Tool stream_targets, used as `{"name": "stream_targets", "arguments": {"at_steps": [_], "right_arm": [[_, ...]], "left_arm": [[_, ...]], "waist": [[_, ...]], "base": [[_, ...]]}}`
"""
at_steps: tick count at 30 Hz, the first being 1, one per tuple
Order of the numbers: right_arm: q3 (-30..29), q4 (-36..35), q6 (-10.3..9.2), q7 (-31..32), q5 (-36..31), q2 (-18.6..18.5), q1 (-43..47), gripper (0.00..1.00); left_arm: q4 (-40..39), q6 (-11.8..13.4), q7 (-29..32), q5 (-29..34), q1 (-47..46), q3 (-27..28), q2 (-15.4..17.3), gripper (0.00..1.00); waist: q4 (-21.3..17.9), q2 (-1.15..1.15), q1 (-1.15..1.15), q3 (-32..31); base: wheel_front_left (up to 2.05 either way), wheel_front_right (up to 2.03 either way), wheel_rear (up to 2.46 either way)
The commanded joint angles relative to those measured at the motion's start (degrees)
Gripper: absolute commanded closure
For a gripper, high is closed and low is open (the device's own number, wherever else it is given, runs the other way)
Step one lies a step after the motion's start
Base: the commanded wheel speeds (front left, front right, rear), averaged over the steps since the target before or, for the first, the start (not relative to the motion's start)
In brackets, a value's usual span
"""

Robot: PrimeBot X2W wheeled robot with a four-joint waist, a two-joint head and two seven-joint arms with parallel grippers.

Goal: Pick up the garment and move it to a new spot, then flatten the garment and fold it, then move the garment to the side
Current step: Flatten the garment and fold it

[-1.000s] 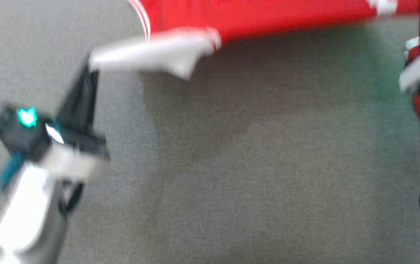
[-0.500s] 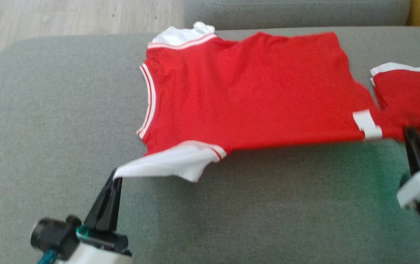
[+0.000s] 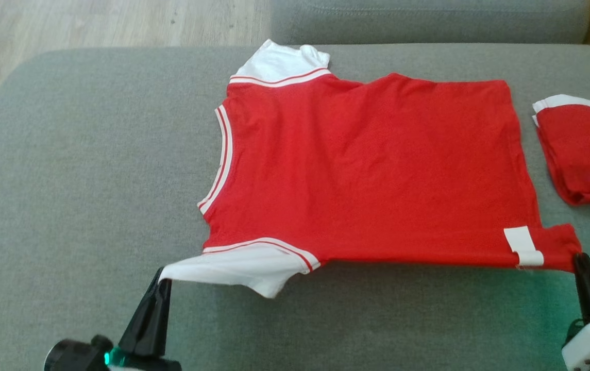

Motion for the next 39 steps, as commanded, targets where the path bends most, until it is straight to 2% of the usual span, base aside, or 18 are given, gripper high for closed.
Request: {"name": "stream_targets", "arguments": {"at_steps": [1, 10, 22, 32, 33, 34, 35, 36, 39], "right_arm": [[0.0, -2.1, -0.05, 0.1, -1.0, -1.1, -2.0, 1.0], [-0.6, 3.3, -0.05, 1.1, -3.9, 0.5, -10.9, 1.0], [0.4, 11.0, -0.05, 0.5, -6.4, -0.1, -22.6, 1.0], [2.0, 16.3, -0.05, -2.5, -7.9, 0.5, -28.3, 1.0], [2.0, 16.8, -0.05, -2.6, -8.1, 0.7, -28.7, 0.84], [1.9, 17.2, -0.05, -2.8, -8.3, 1.0, -29.1, 0.51], [1.8, 17.5, -0.05, -3.1, -8.5, 1.2, -29.4, 0.0], [1.7, 17.8, -0.05, -3.5, -8.8, 1.4, -29.7, 0.0], [1.8, 18.4, -0.05, -4.8, -9.5, 2.0, -30.0, 0.0]], "left_arm": [[-1.5, -0.2, -0.3, 0.2, -3.3, 1.8, 0.0, 1.0], [3.3, -0.3, -0.3, -0.8, -13.6, -1.2, -0.7, 1.0], [12.2, -0.3, -0.3, -3.9, -28.9, -3.5, -1.7, 1.0], [16.3, -0.3, -0.3, -2.0, -35.1, -3.3, -2.2, 1.0], [16.5, -0.3, -0.3, -1.8, -35.5, -3.3, -2.2, 1.0], [16.8, -0.3, -0.3, -1.6, -35.8, -3.2, -2.2, 0.85], [17.4, -0.3, -0.3, -1.5, -36.1, -3.2, -2.3, 0.52], [17.7, -0.3, -0.3, -1.2, -36.4, -2.9, -2.4, 0.0], [18.7, -0.3, -0.3, -0.6, -37.1, -1.1, -3.4, 0.0]], "waist": [[0.0, 0.0, 0.0, 0.6], [0.1, 0.0, 0.0, 4.7], [1.0, 0.0, 0.0, 9.9], [0.6, 0.0, 0.0, 12.4], [0.6, 0.0, 0.0, 12.6], [0.7, 0.0, 0.0, 12.7], [0.7, 0.0, 0.0, 12.9], [0.7, 0.0, 0.0, 13.0], [0.8, 0.0, 0.0, 13.1]], "base": [[0.0, 0.0, 0.0], [0.0, 0.0, 0.0], [0.0, 0.0, 0.0], [0.0, 0.0, 0.0], [0.0, 0.0, 0.0], [0.0, 0.0, 0.0], [0.0, 0.0, 0.0], [0.0, 0.0, 0.0], [0.0, 0.0, 0.0]]}}
